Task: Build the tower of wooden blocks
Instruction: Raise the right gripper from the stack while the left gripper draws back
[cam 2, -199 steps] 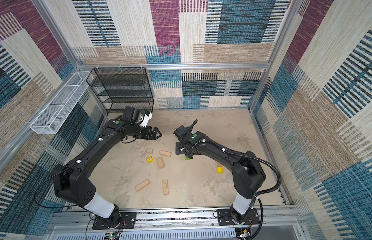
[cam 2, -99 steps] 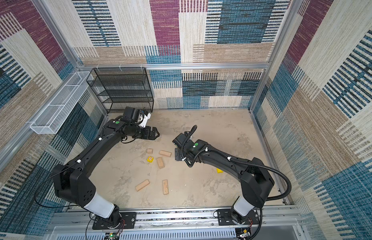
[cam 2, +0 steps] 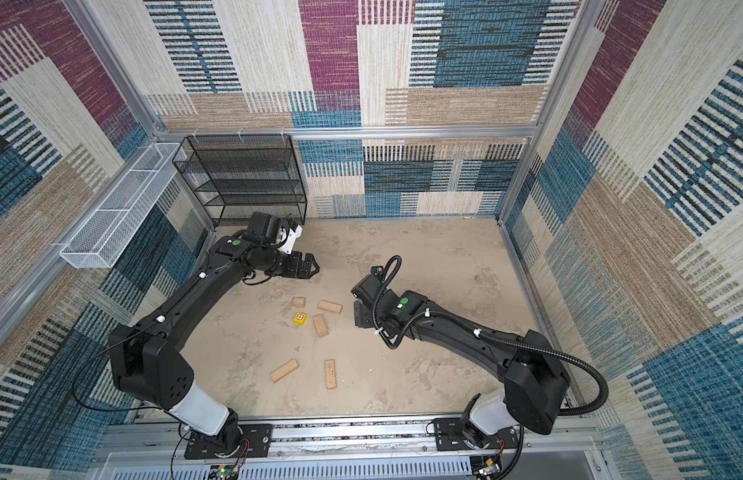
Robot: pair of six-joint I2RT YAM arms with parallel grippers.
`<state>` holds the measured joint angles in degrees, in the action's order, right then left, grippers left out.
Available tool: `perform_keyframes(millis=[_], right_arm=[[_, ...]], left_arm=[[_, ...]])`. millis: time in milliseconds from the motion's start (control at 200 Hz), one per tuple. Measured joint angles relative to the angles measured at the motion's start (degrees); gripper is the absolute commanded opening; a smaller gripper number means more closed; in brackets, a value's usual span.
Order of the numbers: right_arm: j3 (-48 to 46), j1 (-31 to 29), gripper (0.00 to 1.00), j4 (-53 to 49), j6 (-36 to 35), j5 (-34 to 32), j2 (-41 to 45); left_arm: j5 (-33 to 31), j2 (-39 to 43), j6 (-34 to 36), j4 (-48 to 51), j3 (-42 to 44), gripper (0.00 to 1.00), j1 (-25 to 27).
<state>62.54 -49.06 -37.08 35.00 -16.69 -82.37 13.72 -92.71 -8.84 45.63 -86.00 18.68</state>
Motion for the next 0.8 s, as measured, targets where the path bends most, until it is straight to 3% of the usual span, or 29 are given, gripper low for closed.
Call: perform_keyframes(millis=[361, 801], right_arm=[[-3.08, 0.0, 0.85, 3.56, -2.14, 0.55, 4.26], [-1.92, -0.09, 0.79, 8.26, -7.98, 2.16, 6.99]], left_arm=[[0.46, 6.88, -0.04, 3.67, 6.56, 0.95, 1.03], [1.44, 21.77, -0.02, 5.62, 18.34, 0.91, 8.04]])
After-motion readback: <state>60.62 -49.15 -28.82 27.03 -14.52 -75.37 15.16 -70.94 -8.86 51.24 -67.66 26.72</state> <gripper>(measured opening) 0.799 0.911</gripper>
